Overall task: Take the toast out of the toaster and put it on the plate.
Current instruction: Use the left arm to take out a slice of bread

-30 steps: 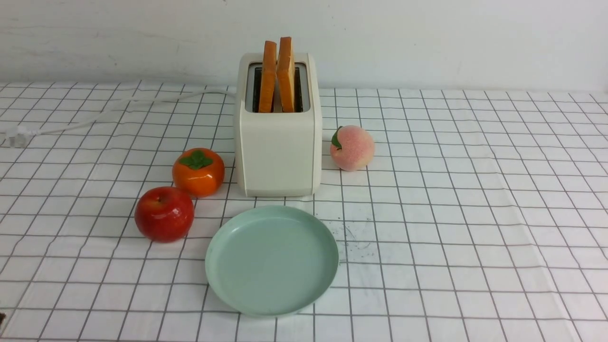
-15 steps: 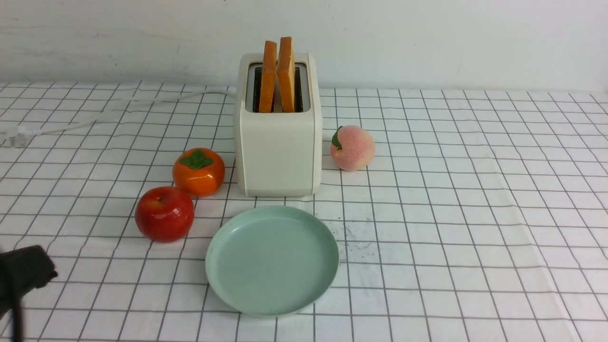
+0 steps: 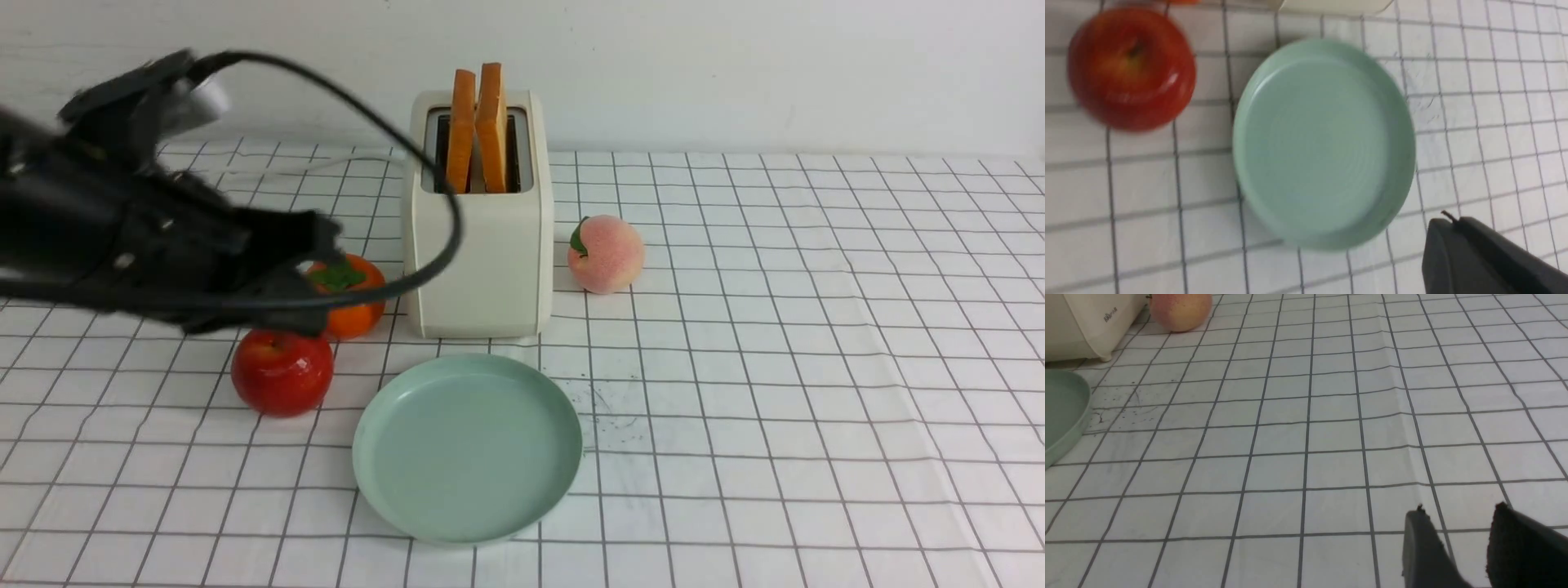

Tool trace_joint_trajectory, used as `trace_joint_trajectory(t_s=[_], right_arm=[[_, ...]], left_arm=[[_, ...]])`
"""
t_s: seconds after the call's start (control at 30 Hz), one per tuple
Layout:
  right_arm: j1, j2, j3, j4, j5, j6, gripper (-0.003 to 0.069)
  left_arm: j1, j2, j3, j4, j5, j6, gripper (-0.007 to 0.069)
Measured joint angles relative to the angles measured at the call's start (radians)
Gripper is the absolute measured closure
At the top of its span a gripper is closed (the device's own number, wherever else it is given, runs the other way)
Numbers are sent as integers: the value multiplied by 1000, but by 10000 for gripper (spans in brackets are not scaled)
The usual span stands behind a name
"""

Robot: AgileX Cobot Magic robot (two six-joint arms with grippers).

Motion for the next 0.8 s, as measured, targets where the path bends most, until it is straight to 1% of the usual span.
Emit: trace_joint_trajectory(t_s=[0.03,0.07,0.1,0.13,0.17,0.2,0.27,0.43,0.6,0.67,0.8], right_arm=[[0,0,0,0,0,0,419],[0,0,0,0,0,0,419],[0,0,0,0,0,0,419],[0,0,0,0,0,0,419],[0,0,0,0,0,0,419],[0,0,0,0,0,0,419],[0,0,0,0,0,0,419],[0,0,0,0,0,0,419],[0,0,0,0,0,0,419],[0,0,0,0,0,0,419],[0,0,0,0,0,0,419]], left_arm=[[-4,15,-11,13,-4,-11,638],[-26,77,-120,57,-17,-49,638],[-29,116,-168,77,-22,-63,638],[-33,156,-239,93,-29,-69,638],[-32,164,-239,95,-29,-69,638],[-33,234,-334,112,-42,-66,635],[-34,294,-419,120,-49,-51,619],[-35,461,-598,160,-54,-43,505],[-35,617,-759,182,-109,-43,378],[-35,670,-802,188,-134,-43,356],[-35,746,-858,220,-179,-43,346]])
